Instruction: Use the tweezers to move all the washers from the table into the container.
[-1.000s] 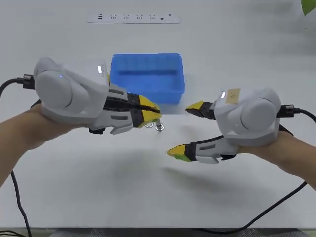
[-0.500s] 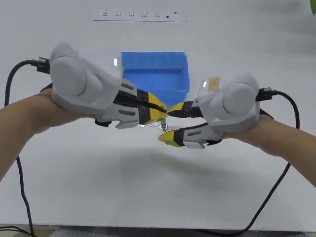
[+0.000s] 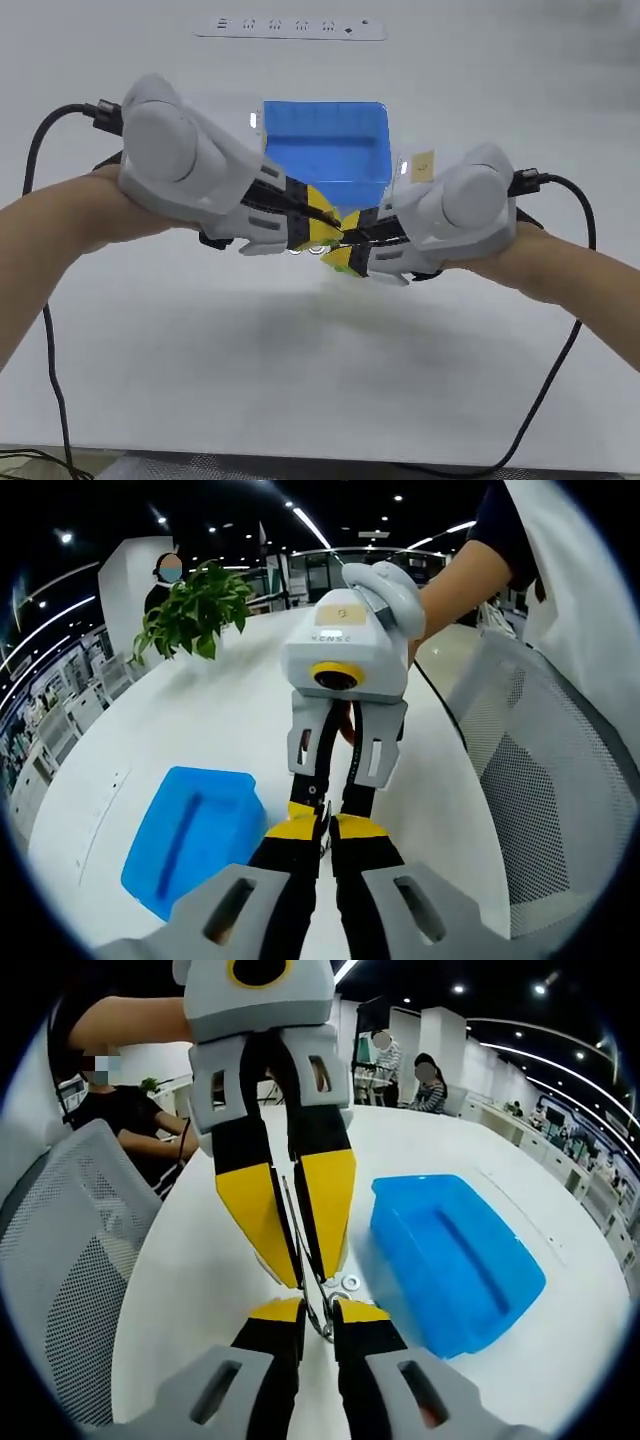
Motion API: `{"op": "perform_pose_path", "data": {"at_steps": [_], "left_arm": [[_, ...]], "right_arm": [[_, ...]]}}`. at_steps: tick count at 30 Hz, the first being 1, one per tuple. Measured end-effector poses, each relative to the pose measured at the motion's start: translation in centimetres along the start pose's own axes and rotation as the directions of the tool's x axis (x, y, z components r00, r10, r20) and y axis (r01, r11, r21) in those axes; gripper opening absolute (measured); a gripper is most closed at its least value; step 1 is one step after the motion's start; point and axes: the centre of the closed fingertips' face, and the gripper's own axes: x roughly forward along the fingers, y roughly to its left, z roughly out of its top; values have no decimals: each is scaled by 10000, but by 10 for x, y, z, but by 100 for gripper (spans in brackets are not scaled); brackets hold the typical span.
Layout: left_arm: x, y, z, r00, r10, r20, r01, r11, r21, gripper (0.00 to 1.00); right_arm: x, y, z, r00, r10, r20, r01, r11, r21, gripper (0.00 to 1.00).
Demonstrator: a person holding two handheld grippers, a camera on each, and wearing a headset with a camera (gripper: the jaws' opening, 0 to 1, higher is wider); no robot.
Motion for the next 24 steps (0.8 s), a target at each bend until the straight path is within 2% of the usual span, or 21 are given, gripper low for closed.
{"op": "perform_pose_path", "data": {"at_steps": [8, 13, 20, 21, 24], "left_arm": [[1, 2, -1, 9996, 162, -218, -158, 9998, 155, 8], [2, 3, 0, 9993, 368, 50, -367, 9992, -147, 8], [1, 1, 0, 9983, 578, 41, -577, 9980, -240, 9], [0, 1, -1, 9978, 657, 63, -654, 9972, -363, 10], [-3, 2, -5, 9960, 882, 115, -876, 9950, -489, 22]], "right_arm": [[0, -2, 0, 10000, 4, 36, -3, 9994, -345, 11], [-1, -3, -1, 9999, -127, 72, 130, 9990, -430, 10], [-2, 0, -1, 9996, -233, 169, 237, 9995, -217, 10], [-3, 0, -2, 9995, -267, 174, 270, 9994, -197, 10], [-4, -1, -3, 9993, -337, 149, 340, 9993, -164, 10]]}}
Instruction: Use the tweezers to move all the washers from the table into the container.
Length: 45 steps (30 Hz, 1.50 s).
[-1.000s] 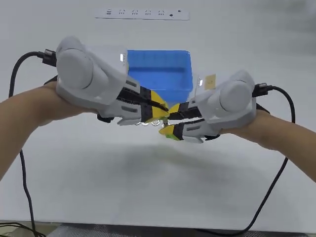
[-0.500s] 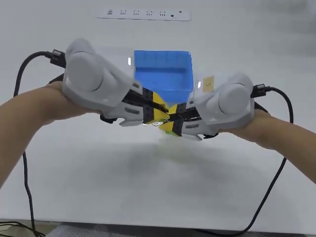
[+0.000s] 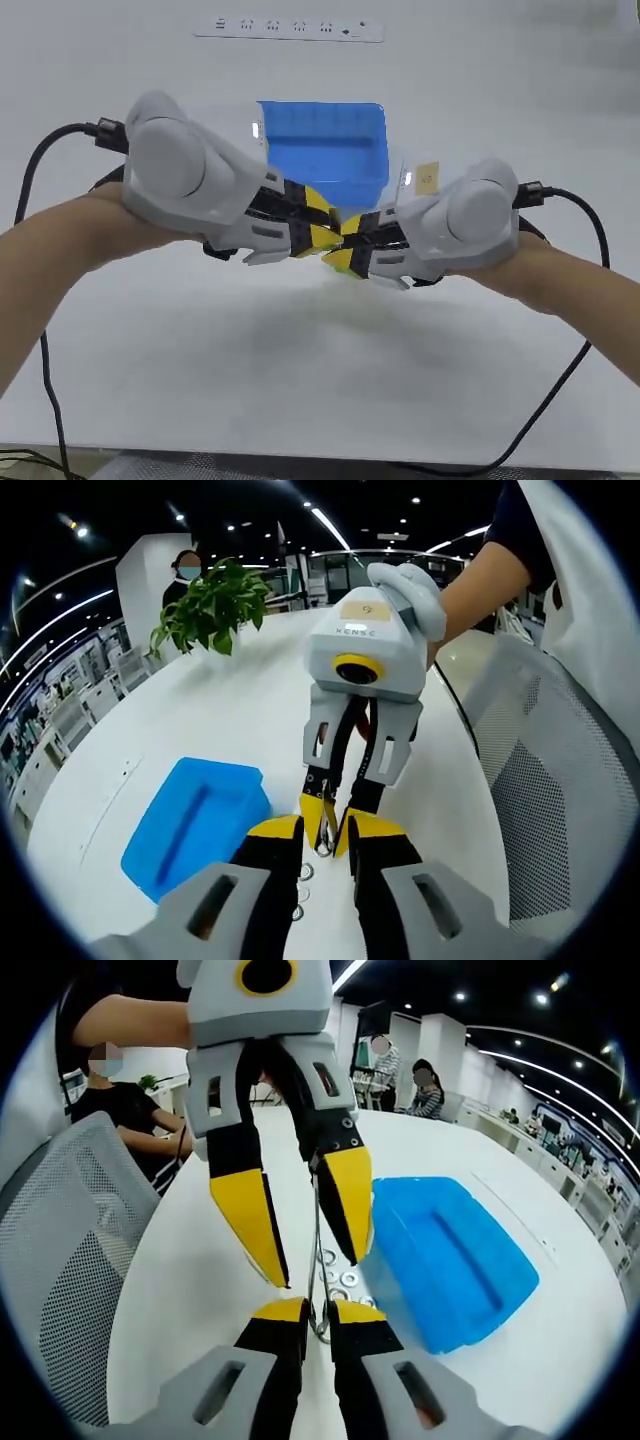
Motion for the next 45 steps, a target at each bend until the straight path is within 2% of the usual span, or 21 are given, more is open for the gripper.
{"op": "perform_pose_path", "data": {"at_steps": [1, 2, 8, 10, 11, 14, 17, 20, 23, 25, 26, 29, 32, 35, 36, 38, 41, 42, 45], "left_arm": [[-1, 0, 1, 9999, 58, 90, -57, 10000, -75, 24], [-2, -1, 3, 9995, 41, 312, -29, 9992, -396, 24], [-12, 4, 8, 9950, 715, 696, -665, 9952, -721, 32], [-15, -2, 15, 9900, 566, 1293, -418, 9926, -1143, 32], [-18, -2, 14, 9879, 703, 1383, -531, 9908, -1243, 33], [-22, 0, 10, 9855, 1100, 1293, -898, 9842, -1527, 41], [-31, 0, 9, 9768, 1494, 1536, -1159, 9713, -2077, 48], [-36, -8, 7, 9730, 1546, 1715, -1084, 9617, -2519, 57], [-39, -13, 0, 9668, 1931, 1673, -1433, 9519, -2708, 65], [-43, -15, -4, 9607, 2228, 1656, -1668, 9402, -2971, 72], [-45, -15, -5, 9556, 2417, 1683, -1811, 9328, -3116, 76], [-50, -18, -8, 9504, 2642, 1642, -1996, 9228, -3296, 84], [-51, -25, -10, 9502, 2682, 1589, -2056, 9222, -3275, 92], [-54, -27, -10, 9384, 2912, 1861, -2082, 9062, -3681, 98], [-54, -26, -10, 9322, 3064, 1925, -2137, 8955, -3905, 100], [-56, -23, -13, 9251, 3246, 1970, -2240, 8855, -4071, 100], [-58, -20, -15, 9181, 3412, 2016, -2342, 8774, -4187, 100], [-61, -18, -13, 9085, 3561, 2186, -2406, 8736, -4231, 100], [-67, -13, -15, 9009, 3730, 2221, -2481, 8622, -4417, 100]], "right_arm": [[0, 0, 0, 10000, -22, -13, 22, 10000, 4, 10], [-1, 0, 0, 10000, -39, -12, 39, 10000, 31, 10], [-3, 2, 0, 9999, -96, 50, 96, 9999, 78, 10], [-4, 3, 3, 9999, -93, 107, 92, 9999, 114, 10], [-5, 3, 4, 9999, -92, 120, 91, 9999, 118, 10], [-7, 3, 9, 9998, -101, 197, 100, 9999, 75, 10], [-10, 3, 15, 9995, -111, 282, 110, 9999, 40, 10], [-12, 3, 14, 9998, -76, 175, 77, 10000, -51, 10], [-16, 3, 18, 9998, -83, 180, 84, 10000, -30, 10], [-20, 1, 22, 9996, -138, 252, 138, 9999, -19, 10], [-23, -2, 26, 9994, -191, 275, 194, 9997, -126, 10], [-32, -13, 35, 9985, -419, 360, 429, 9987, -268, 10], [-41, -28, 48, 9955, -707, 633, 721, 9972, -206, 10], [-48, -44, 62, 9909, -969, 931, 985, 9951, -127, 10], [-49, -48, 65, 9901, -1001, 987, 1017, 9947, -113, 10], [-50, -56, 72, 9870, -1111, 1162, 1126, 9936, -62, 10], [-48, -69, 82, 9812, -1215, 1501, 1202, 9926, 182, 10], [-45, -75, 84, 9790, -1252, 1607, 1214, 9920, 334, 10], [-32, -90, 80, 9799, -1323, 1494, 1282, 9911, 369, 10]]}}
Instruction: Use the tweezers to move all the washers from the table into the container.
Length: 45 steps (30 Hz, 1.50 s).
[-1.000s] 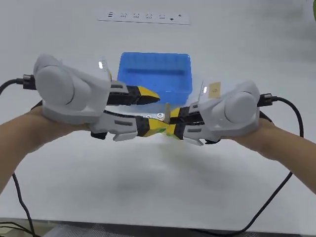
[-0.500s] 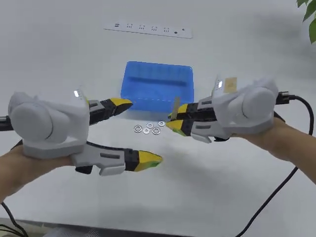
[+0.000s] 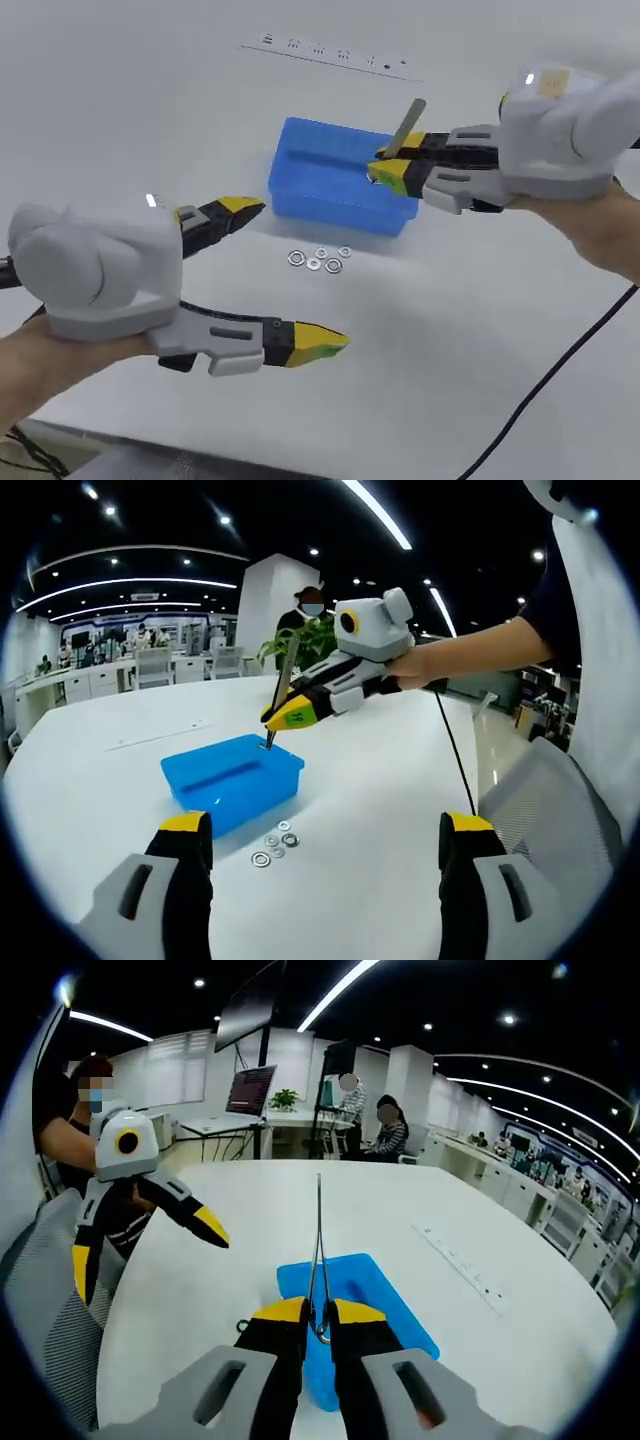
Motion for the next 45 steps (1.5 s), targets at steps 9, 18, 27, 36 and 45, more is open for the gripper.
{"op": "perform_pose_path", "data": {"at_steps": [9, 18, 27, 36, 45], "left_arm": [[-18, 27, -2, 9960, 855, 264, -847, 9959, -331, 100], [-23, 40, -18, 9899, 1418, -76, -1420, 9884, -534, 99], [-24, 41, -22, 9852, 1711, -124, -1716, 9834, -596, 99], [-39, 51, -24, 9789, 2031, -244, -2043, 9767, -660, 97], [-37, 54, -16, 9773, 2112, -184, -2119, 9757, -556, 96]], "right_arm": [[40, -26, -21, 10000, 17, -89, -10, 9975, 710, 10], [73, -32, -51, 9975, 354, -606, -311, 9971, 697, 10], [78, -16, -56, 9916, 794, -1020, -792, 9968, 65, 10], [78, -14, -54, 9905, 749, -1150, -770, 9969, -140, 11], [69, -19, -47, 9930, 510, -1062, -520, 9986, -62, 10]]}}
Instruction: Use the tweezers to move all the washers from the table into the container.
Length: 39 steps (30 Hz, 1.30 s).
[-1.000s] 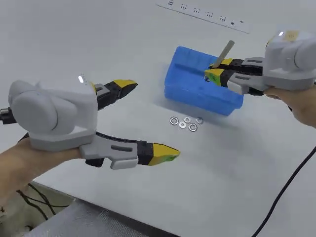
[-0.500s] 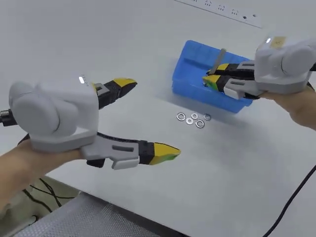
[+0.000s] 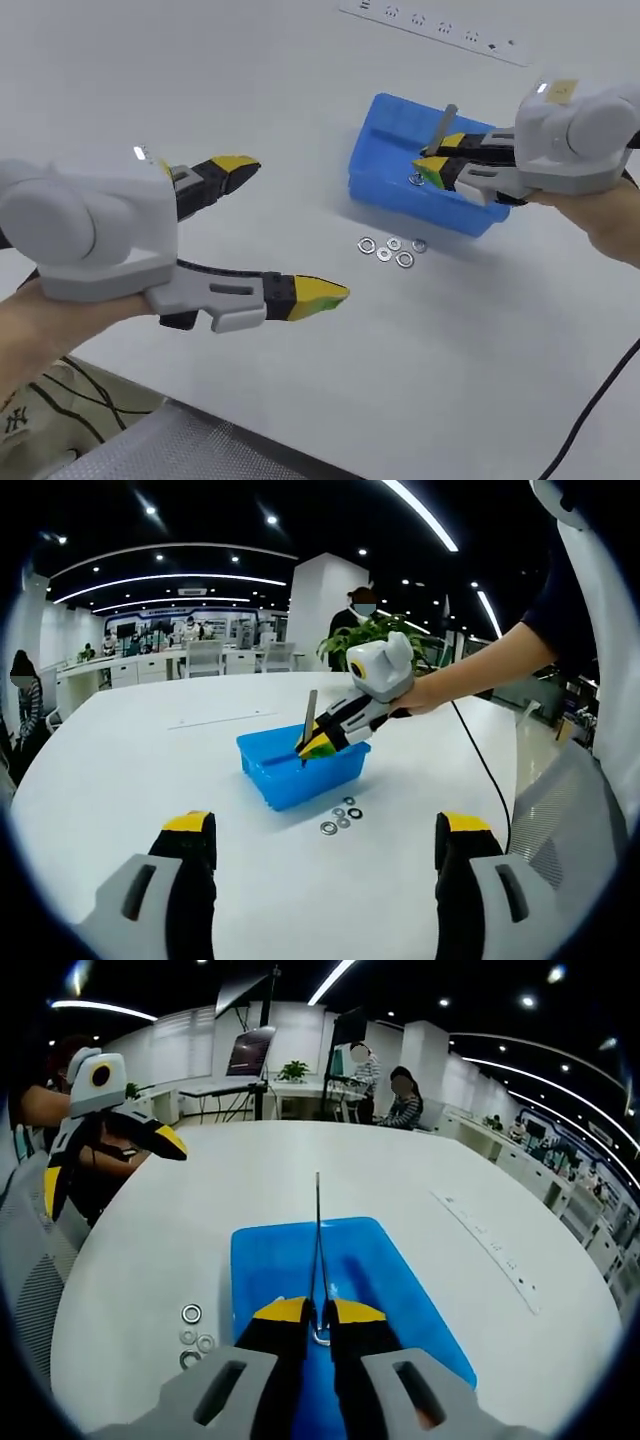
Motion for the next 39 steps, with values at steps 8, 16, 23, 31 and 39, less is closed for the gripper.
{"op": "perform_pose_path", "data": {"at_steps": [8, 16, 23, 31, 39], "left_arm": [[5, 1, 6, 9996, -236, -124, 240, 9992, 331, 96], [19, 17, 37, 9985, -507, 200, 494, 9968, 622, 92], [39, 9, 68, 9890, -1245, 796, 1192, 9905, 680, 81], [87, -4, 91, 9642, -2648, 136, 2568, 9454, 2005, 61], [112, -24, 89, 9136, -3945, -982, 4065, 8860, 2230, 30]], "right_arm": [[-15, 3, 14, 9995, -198, 261, 199, 9998, -12, 8], [-32, 9, 29, 9977, -338, 584, 339, 9994, -11, 8], [-38, 11, 28, 9978, -410, 520, 425, 9987, -277, 8], [-40, 18, 24, 9988, -351, 346, 364, 9987, -363, 8], [-36, 23, 26, 9993, -158, 339, 177, 9983, -553, 8]]}}
